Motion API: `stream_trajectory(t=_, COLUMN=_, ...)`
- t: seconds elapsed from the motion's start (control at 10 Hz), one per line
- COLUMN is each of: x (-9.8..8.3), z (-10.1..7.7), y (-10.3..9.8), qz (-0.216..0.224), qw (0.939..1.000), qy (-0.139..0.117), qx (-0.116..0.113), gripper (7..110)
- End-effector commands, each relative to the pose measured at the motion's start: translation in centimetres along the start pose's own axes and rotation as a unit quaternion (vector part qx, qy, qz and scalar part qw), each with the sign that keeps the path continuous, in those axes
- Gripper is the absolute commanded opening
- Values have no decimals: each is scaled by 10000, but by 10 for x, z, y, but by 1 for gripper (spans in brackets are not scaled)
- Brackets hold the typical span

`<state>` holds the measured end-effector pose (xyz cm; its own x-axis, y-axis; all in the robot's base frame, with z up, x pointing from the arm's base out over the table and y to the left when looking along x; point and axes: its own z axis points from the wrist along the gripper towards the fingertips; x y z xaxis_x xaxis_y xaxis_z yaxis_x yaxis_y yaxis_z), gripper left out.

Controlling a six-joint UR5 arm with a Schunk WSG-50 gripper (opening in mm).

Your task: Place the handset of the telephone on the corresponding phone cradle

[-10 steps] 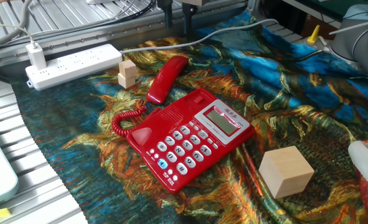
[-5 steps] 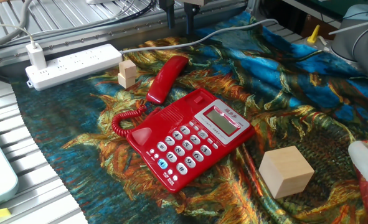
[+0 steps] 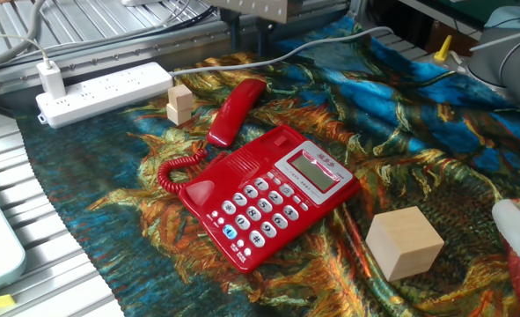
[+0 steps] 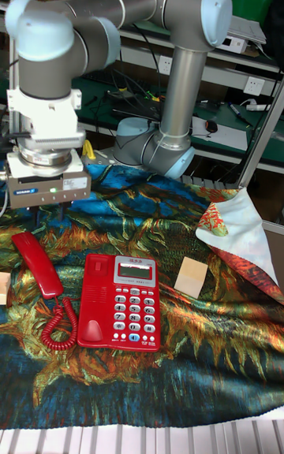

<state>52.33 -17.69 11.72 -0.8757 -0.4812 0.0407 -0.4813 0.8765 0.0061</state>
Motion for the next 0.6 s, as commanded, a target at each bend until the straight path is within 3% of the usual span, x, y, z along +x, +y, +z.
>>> stream_trajectory(t=0.0, x=-13, z=13, y=-15, qz=-449, qw=9985, qy=-133, qx=280, gripper=44)
stream_trajectory(t=0.2, x=-20, z=21, y=-17, qz=-396, qw=9987, qy=-152, qx=281, gripper=44)
stream_trajectory(t=0.5, x=-26, z=30, y=-18, qz=-63, qw=9997, qy=-240, qx=-34, gripper=44)
